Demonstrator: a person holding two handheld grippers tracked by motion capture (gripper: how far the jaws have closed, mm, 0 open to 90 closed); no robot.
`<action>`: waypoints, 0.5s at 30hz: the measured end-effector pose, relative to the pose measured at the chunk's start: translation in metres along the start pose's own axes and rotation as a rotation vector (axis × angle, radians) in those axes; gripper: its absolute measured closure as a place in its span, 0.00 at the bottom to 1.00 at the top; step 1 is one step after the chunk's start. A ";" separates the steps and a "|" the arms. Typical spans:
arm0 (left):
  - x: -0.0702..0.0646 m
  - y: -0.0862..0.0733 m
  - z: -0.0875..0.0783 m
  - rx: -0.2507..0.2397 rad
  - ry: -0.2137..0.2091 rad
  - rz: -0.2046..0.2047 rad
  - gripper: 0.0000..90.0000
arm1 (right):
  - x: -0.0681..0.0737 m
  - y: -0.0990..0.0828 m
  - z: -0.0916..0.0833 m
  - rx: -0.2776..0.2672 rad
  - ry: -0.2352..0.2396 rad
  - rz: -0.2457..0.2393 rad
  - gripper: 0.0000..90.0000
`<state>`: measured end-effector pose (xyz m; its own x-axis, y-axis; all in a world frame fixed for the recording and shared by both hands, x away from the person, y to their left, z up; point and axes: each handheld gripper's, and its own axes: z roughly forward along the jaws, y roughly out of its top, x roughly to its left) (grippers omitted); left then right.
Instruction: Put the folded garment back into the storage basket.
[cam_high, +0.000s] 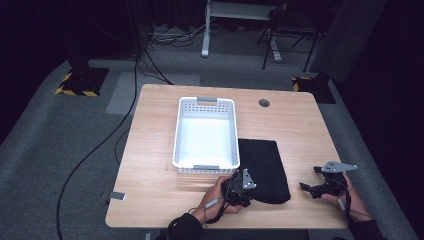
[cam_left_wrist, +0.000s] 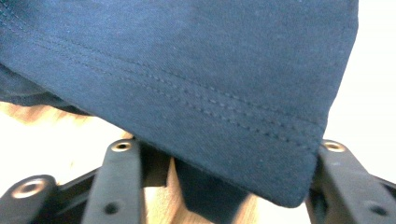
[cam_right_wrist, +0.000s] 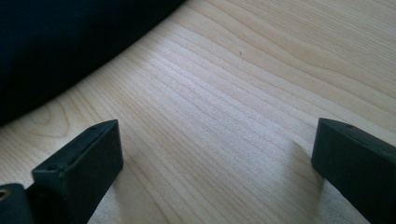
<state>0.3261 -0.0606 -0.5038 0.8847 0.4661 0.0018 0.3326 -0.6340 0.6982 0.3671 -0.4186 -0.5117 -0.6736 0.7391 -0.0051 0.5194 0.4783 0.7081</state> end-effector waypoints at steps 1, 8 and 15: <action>0.000 0.000 0.000 -0.003 0.001 0.000 0.60 | 0.000 0.000 0.000 0.001 -0.001 0.001 0.02; 0.000 0.000 0.001 -0.006 0.001 0.001 0.62 | 0.003 0.005 0.000 0.030 -0.004 -0.007 0.04; 0.000 0.000 0.001 -0.007 0.000 0.002 0.62 | 0.011 0.020 -0.005 0.006 0.003 -0.026 0.04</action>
<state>0.3262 -0.0608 -0.5043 0.8852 0.4652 0.0035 0.3287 -0.6306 0.7031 0.3679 -0.4036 -0.4940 -0.6884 0.7251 -0.0212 0.5052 0.5002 0.7033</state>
